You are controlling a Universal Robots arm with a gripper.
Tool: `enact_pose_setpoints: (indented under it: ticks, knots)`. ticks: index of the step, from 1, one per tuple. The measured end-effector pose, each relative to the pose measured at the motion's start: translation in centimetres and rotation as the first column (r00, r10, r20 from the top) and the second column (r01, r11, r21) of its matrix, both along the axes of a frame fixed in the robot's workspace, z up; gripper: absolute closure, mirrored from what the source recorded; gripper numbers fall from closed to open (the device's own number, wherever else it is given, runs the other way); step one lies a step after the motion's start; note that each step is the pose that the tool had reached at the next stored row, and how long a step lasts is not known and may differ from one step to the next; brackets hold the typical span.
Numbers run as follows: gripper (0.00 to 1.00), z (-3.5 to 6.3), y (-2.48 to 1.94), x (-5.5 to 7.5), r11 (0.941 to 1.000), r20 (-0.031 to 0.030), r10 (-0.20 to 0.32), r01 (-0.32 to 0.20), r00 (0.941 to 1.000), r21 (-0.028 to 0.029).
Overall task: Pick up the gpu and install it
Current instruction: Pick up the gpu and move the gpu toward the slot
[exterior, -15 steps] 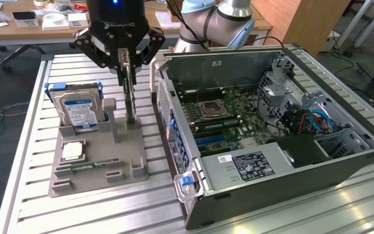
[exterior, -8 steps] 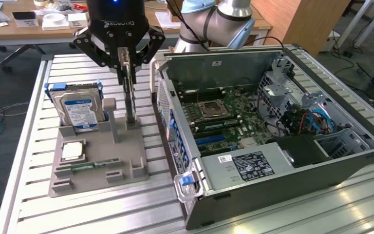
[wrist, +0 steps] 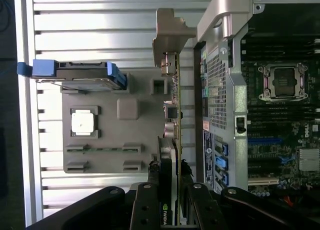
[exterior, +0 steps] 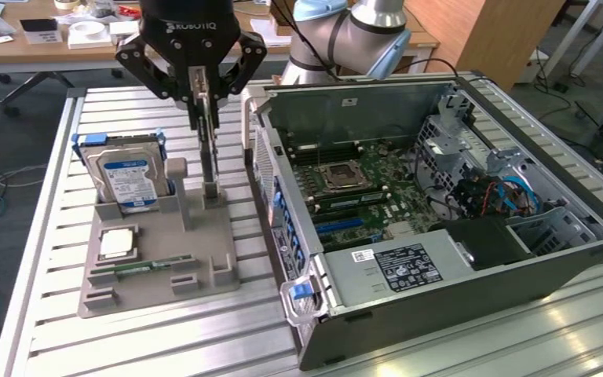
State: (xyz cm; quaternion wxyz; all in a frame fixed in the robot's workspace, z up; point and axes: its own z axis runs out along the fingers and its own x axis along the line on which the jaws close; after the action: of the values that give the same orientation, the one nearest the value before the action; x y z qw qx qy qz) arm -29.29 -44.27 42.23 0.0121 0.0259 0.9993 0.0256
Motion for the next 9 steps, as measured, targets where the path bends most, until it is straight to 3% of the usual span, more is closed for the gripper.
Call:
enact_pose_setpoints:
  ticks: [9]
  knots:
    - [0.73, 1.37, 0.0, 0.0, 1.0, 0.0, 0.0, 0.0, 1.0, 0.0]
